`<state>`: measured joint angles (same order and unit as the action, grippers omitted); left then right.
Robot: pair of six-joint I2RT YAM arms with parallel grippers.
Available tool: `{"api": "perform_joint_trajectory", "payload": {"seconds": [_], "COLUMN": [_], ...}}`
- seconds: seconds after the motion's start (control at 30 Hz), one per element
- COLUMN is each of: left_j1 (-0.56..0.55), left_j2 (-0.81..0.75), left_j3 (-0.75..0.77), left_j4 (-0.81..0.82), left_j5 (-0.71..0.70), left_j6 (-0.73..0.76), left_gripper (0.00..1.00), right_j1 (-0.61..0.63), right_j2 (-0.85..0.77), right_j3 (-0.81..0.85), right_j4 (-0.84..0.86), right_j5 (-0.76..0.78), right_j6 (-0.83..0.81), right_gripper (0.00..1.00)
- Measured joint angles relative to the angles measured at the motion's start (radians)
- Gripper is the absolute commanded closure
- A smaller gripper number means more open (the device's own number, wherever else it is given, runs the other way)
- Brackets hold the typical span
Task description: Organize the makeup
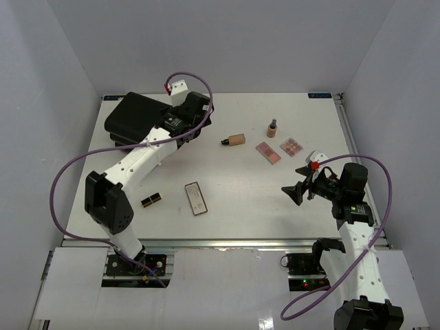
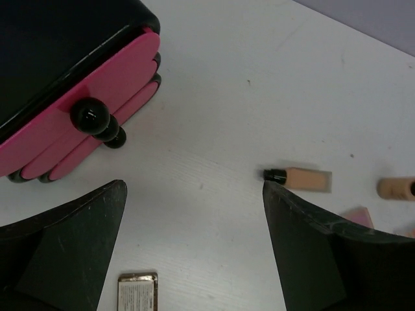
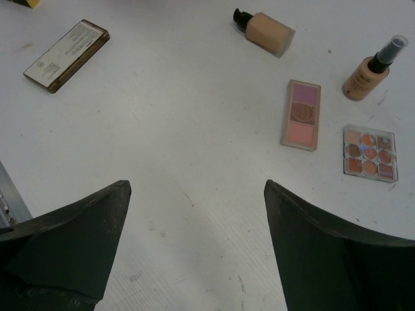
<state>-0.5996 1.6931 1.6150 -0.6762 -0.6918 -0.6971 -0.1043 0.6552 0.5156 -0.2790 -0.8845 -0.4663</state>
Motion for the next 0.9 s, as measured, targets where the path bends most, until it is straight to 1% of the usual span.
{"api": "perform_joint_trajectory", "payload": {"seconds": [0.07, 0.2, 0.43, 0.53, 0.6, 0.63, 0.73, 0.9], "left_j1": [0.01, 0.039, 0.131, 0.152, 0.158, 0.16, 0.165, 0.173], "left_j2": [0.049, 0.111, 0.175, 0.207, 0.226, 0.235, 0.26, 0.263], "left_j3": [0.027, 0.036, 0.044, 0.065, 0.077, 0.087, 0.11, 0.115], "left_j4": [-0.021, -0.054, -0.087, -0.09, -0.095, -0.098, -0.106, -0.115], "left_j5": [-0.049, -0.104, -0.13, -0.132, -0.131, -0.131, -0.137, -0.135], "left_j6": [-0.001, -0.01, -0.038, -0.044, -0.046, -0.045, -0.043, -0.045], "left_gripper": [0.09, 0.11, 0.16, 0.16, 0.19, 0.24, 0.33, 0.46], "right_j1": [0.0, 0.0, 0.0, 0.0, 0.0, 0.0, 0.0, 0.0], "right_j2": [0.0, -0.002, -0.002, -0.002, -0.002, -0.002, -0.002, -0.002], "right_j3": [0.0, 0.0, 0.0, 0.0, 0.0, 0.0, 0.0, 0.0], "right_j4": [0.0, 0.0, 0.0, 0.0, 0.0, 0.0, 0.001, 0.001], "right_j5": [0.005, 0.016, 0.026, 0.031, 0.034, 0.037, 0.043, 0.046], "right_j6": [-0.002, -0.006, -0.008, -0.008, -0.008, -0.008, -0.008, -0.008], "right_gripper": [0.1, 0.1, 0.1, 0.1, 0.1, 0.1, 0.1, 0.1]}}
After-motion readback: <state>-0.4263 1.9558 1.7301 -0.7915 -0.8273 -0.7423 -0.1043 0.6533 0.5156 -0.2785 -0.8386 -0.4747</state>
